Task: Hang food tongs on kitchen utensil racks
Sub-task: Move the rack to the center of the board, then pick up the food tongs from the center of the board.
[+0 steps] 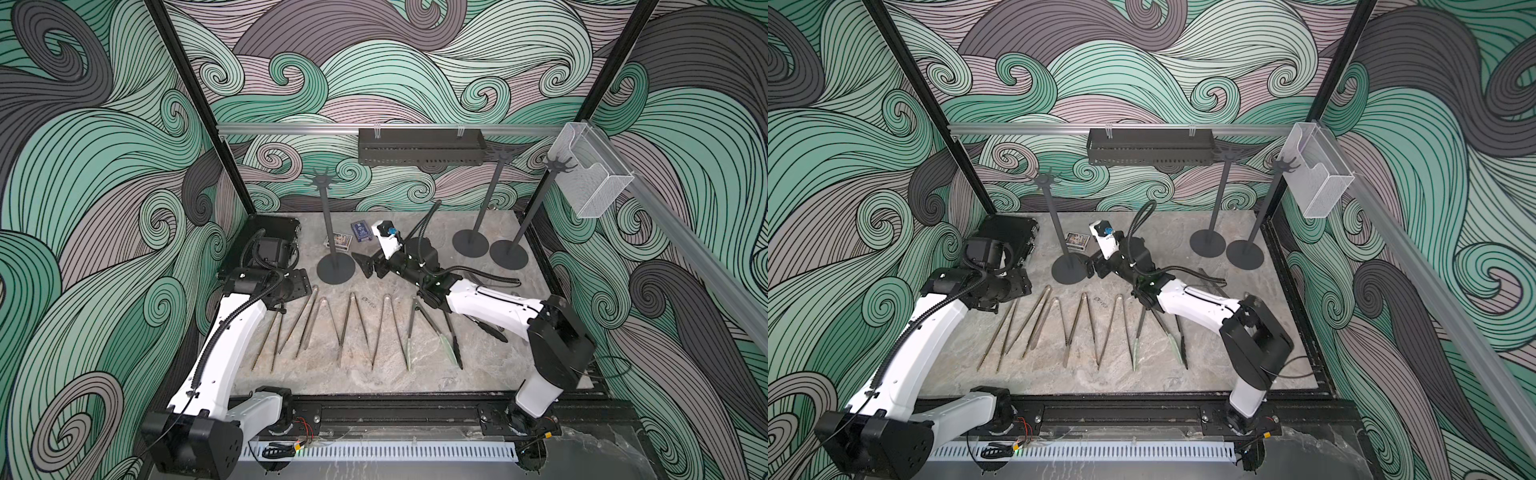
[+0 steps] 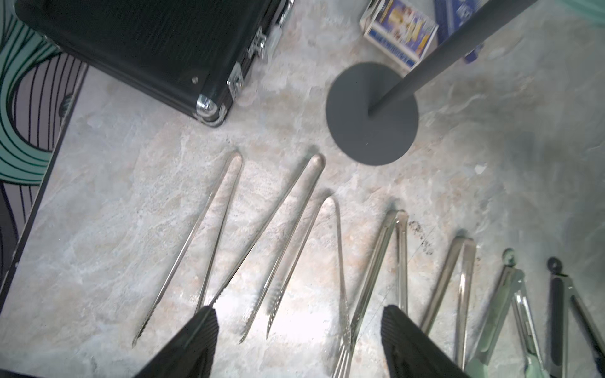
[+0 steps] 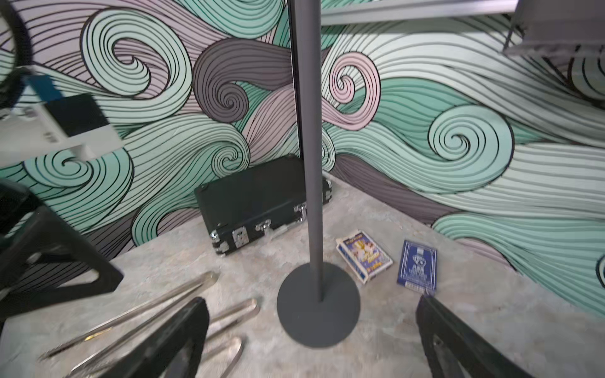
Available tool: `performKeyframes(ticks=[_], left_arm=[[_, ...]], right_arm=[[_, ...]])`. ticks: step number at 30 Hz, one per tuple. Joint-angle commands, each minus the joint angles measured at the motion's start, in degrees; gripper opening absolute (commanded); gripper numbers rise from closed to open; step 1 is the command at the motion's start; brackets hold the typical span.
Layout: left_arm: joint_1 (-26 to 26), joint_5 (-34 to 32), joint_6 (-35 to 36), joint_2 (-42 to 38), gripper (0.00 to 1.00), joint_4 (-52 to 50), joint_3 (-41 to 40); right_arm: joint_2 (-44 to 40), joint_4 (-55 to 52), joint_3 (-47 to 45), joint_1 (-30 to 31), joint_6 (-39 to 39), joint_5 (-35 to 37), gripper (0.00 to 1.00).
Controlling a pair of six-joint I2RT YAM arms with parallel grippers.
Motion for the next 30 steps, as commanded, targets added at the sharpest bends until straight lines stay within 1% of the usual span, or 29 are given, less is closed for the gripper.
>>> performKeyframes(ticks=[1,3,5,9,11,12,13,14,16,17,20,25,27,30], left_arm=[[1.52,-0.56,-1.66,1.99,0.78,-5.98,2.18],[3.27,-1.07,-2.05,3.94,0.77,-6.12,2.50],[5.81,0.96,-1.94,7.41,0.76,-5.86,3.14],[9.93,6.87,-1.73,17.47,0.62,-6.20,4.61],[10.94,8.73,-2.29,23.11,0.51,-6.83,5.52],[11.18,9.69,-2.42,24.82,0.47,-5.98,5.26],[11.46,10.09,-2.88,26.19,0.46,-4.85,4.68],[11.65,9.41,-3.68,27.29,0.46,-3.68,4.05],[11.72,5.62,-5.03,28.86,0.47,-3.04,3.81],[11.83,3.07,-5.41,29.43,0.48,-2.98,3.84],[12.19,-1.13,-5.74,30.21,0.52,-3.48,3.90],[12.55,-2.65,-5.64,29.88,0.58,-1.12,1.29],[12.70,-3.05,-5.27,31.13,0.58,-0.51,0.27],[12.90,-2.84,-4.87,33.45,0.54,0.88,-1.01]], right_arm=[[-7.77,0.77,-8.76,0.93,4.42,1.26,0.98],[-11.76,-0.18,-13.73,1.43,5.79,0.80,0.96],[-16.09,-2.45,-18.22,1.99,6.44,0.72,0.93],[-24.31,-6.06,-25.41,2.10,7.51,1.87,0.89],[-28.34,-8.20,-27.72,2.11,7.27,2.24,0.88],[-29.88,-9.11,-28.41,2.09,7.12,2.25,0.87],[-31.45,-10.08,-29.08,2.10,6.92,2.29,0.87],[-32.93,-11.10,-29.61,2.10,6.90,2.50,0.87],[-35.26,-11.83,-30.80,2.10,7.07,2.60,0.86],[-36.31,-11.92,-31.57,2.07,7.07,2.57,0.86],[-38.68,-12.19,-33.21,2.08,6.90,2.99,0.86],[-40.23,-11.35,-34.79,2.09,7.58,2.86,0.86],[-40.75,-11.43,-34.96,2.07,7.82,2.40,0.86],[-41.97,-11.26,-35.77,2.08,7.86,2.64,0.86]])
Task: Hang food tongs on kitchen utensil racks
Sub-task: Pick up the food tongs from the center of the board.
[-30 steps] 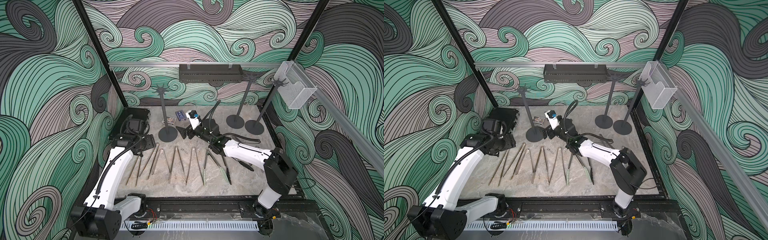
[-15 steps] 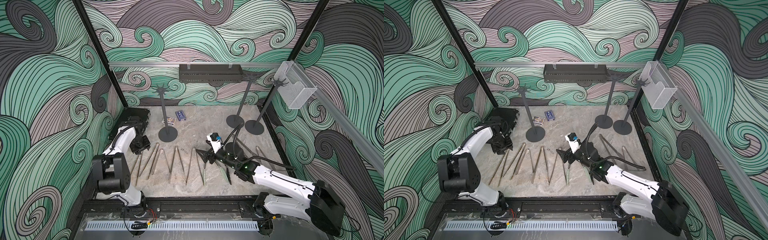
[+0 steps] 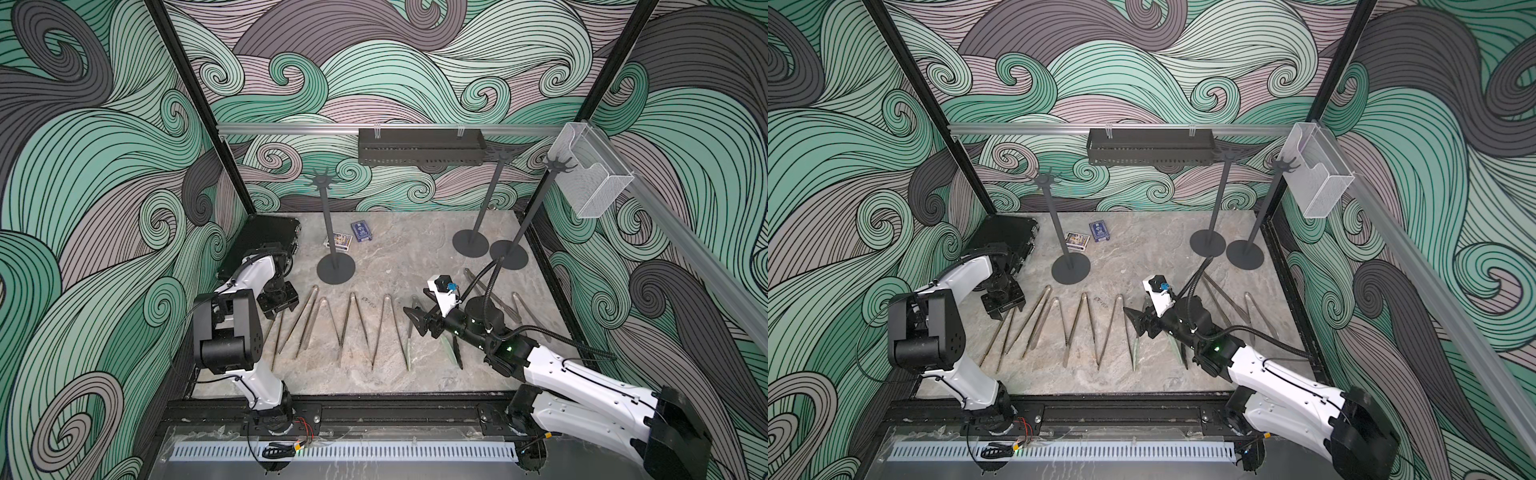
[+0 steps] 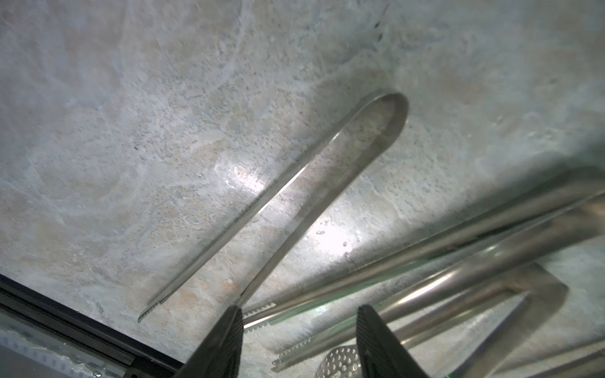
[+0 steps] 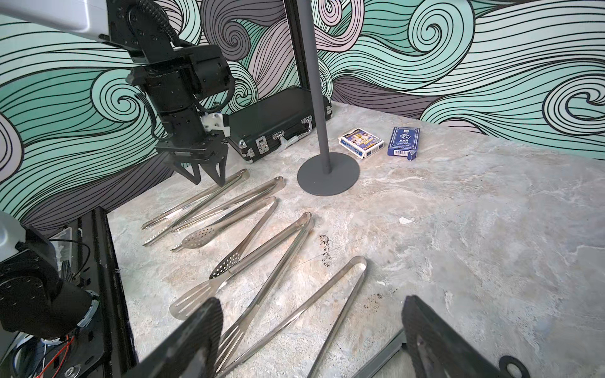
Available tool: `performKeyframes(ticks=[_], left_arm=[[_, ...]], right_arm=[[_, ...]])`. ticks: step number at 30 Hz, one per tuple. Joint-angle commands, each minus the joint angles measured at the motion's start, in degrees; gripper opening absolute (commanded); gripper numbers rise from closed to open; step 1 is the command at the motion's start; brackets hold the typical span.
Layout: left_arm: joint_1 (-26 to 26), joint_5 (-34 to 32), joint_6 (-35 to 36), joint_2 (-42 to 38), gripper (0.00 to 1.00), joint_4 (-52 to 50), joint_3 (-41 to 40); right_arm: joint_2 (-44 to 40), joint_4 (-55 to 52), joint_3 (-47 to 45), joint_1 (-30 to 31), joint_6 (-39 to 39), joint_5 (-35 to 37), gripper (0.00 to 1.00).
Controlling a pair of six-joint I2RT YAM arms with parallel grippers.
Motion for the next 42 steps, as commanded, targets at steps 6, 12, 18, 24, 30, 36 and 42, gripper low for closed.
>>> performKeyframes(ticks=[6,12,18,24,30,36,42], left_arm=[[0.47,-0.39,-0.37,3.08,0.51,4.90,-3.70],[0.47,-2.70,-0.15,3.64,0.50,5.98,-4.27],[0.47,-3.72,0.97,5.92,0.49,6.68,-4.29],[0.38,-1.31,1.68,8.09,0.40,8.65,-5.10],[-1.24,-0.36,2.01,7.29,0.36,9.72,-5.81],[-4.59,-0.31,2.00,7.43,0.34,10.41,-5.33],[-5.64,-2.58,2.01,7.81,0.26,10.52,-5.50]], right_arm=[[-2.60,0.99,-1.41,0.09,0.80,0.76,0.86],[-2.77,1.44,-1.87,0.09,0.63,0.75,0.86],[-2.50,1.62,-2.02,0.10,0.45,0.86,0.86],[-2.15,1.70,-1.93,0.09,0.29,1.16,0.86],[-1.65,1.92,-1.87,0.02,-0.16,1.89,0.86],[-1.26,1.80,-1.77,0.02,-0.29,2.06,0.86],[-1.49,1.40,-1.77,0.03,-0.43,2.26,0.86]])
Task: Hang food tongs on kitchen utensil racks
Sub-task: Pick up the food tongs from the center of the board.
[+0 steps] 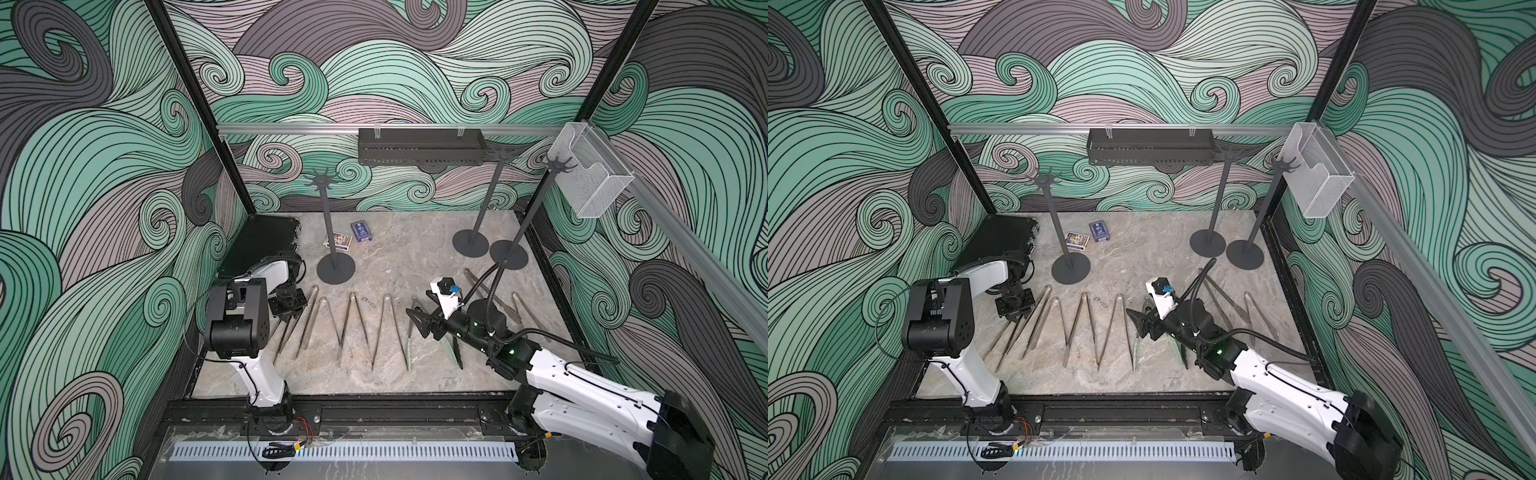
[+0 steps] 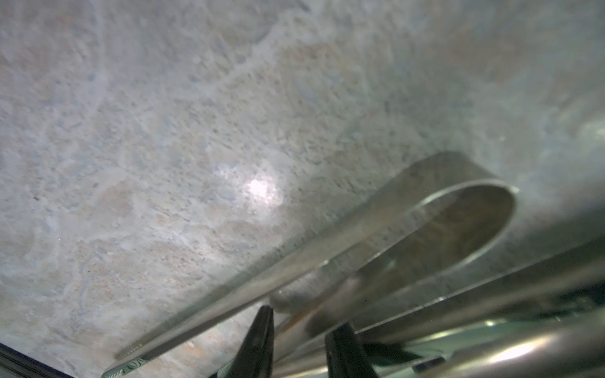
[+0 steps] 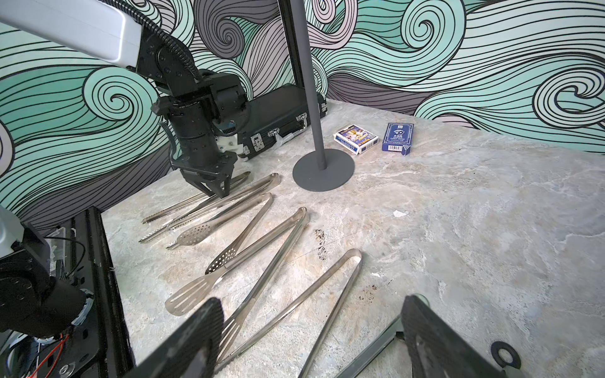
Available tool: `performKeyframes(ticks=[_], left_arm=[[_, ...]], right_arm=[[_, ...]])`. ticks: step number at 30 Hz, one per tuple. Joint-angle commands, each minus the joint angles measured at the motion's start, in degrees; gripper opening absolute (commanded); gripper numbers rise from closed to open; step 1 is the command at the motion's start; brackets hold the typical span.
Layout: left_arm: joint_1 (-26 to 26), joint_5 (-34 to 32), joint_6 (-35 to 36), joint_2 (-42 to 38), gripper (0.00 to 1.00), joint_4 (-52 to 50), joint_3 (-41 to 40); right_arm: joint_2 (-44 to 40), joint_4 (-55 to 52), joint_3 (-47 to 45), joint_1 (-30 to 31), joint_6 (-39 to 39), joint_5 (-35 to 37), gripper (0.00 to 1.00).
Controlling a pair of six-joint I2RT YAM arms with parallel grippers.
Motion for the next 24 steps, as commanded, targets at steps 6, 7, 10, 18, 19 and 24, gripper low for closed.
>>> performKeyframes(ticks=[6,7,10,18,19,24], left_arm=[[-0.44,-1.24,-0.04,1.77,0.17,3.33,-2.16],[-0.44,-1.44,-0.02,1.84,0.15,3.58,-1.94],[-0.52,-2.39,-0.40,2.78,0.10,4.06,-0.69],[-1.05,-3.88,-0.10,6.83,0.00,2.75,4.53],[-1.14,-4.35,-0.11,6.94,0.00,2.49,5.00],[-2.04,-6.67,-0.13,6.01,0.00,0.07,7.82]], right_arm=[[-0.25,0.93,0.08,-0.02,-0.90,1.71,0.86],[-0.14,0.91,0.09,0.02,-0.91,1.75,0.86],[-0.04,0.84,0.09,0.03,-0.91,1.74,0.86],[0.34,0.21,0.37,0.00,-1.17,2.36,0.86],[0.36,0.17,0.40,0.02,-1.26,2.40,0.86],[0.97,0.21,0.54,0.03,-1.35,2.71,0.86]])
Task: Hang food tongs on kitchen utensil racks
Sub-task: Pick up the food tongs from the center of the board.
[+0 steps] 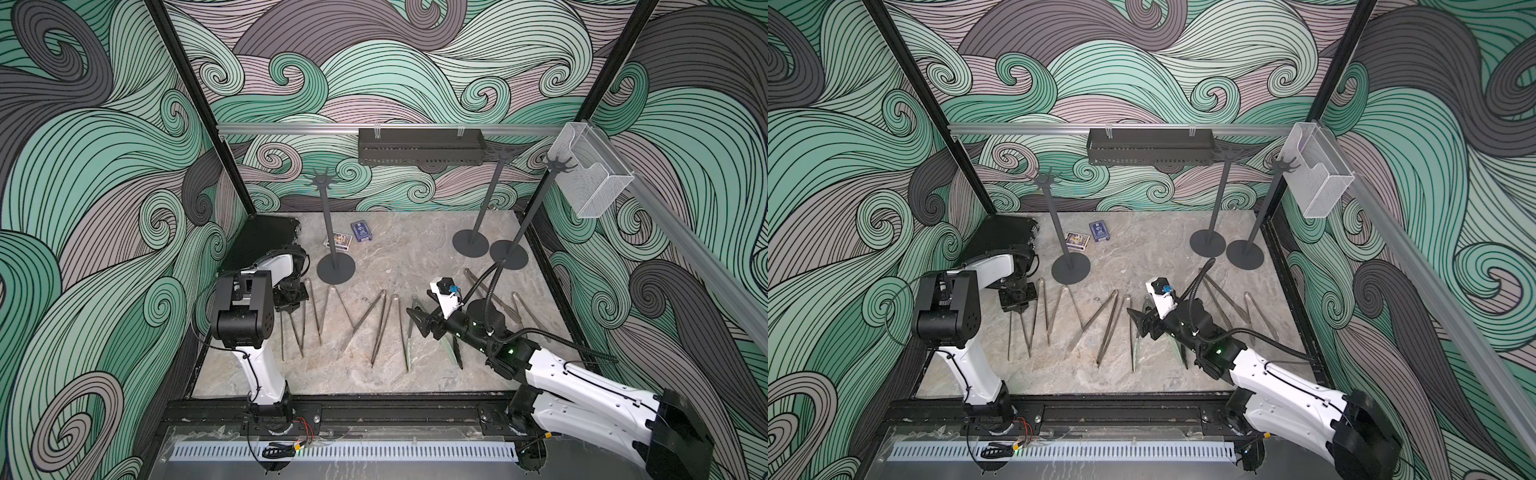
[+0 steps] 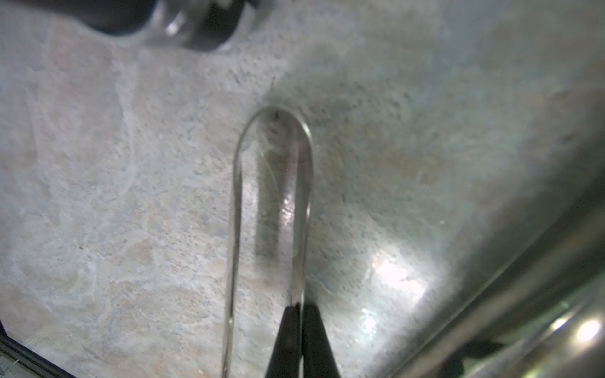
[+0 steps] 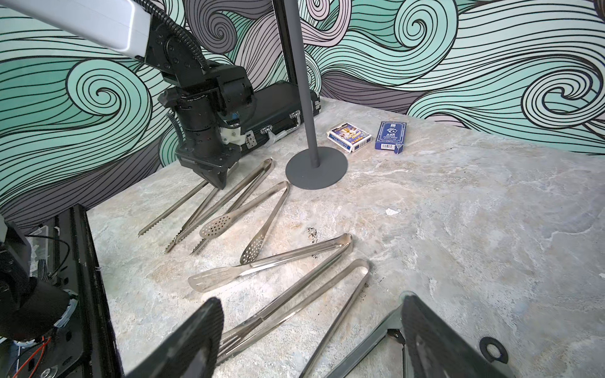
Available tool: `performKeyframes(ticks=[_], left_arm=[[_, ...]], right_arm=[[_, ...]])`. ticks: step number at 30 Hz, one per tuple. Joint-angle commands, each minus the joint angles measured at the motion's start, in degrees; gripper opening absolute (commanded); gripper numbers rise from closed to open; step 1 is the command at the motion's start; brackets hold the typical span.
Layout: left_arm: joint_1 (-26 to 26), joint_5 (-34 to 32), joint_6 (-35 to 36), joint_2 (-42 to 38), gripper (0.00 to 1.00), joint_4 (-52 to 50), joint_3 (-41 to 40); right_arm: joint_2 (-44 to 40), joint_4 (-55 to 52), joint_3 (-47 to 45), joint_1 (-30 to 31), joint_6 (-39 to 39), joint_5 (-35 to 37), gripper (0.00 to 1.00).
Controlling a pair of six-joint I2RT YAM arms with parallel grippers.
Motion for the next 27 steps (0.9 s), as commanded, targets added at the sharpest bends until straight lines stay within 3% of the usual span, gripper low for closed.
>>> performKeyframes(ticks=[1,9,17,21,27], left_arm=[[-1.12,-2.07,-1.17,0.86,0.00,-0.57,2.58],[-3.06,-9.11,-2.90,-5.69,0.00,-11.42,8.86],[-3.70,-10.48,-2.84,-22.19,0.00,-19.16,10.80],[-3.69,-2.78,3.17,-32.74,0.00,-17.77,12.12],[-3.80,16.93,14.39,-47.89,0.00,-4.70,10.71]], right_arm=[[0.50,0.45,0.53,0.03,-0.43,1.26,0.86],[0.86,0.80,0.42,0.03,-0.43,1.60,0.86],[-2.07,-0.88,1.35,-0.06,0.09,2.50,0.86],[-5.76,-3.40,2.30,-0.41,-0.03,2.49,0.86],[-11.23,-7.28,3.19,-0.85,-1.54,3.40,0.85]])
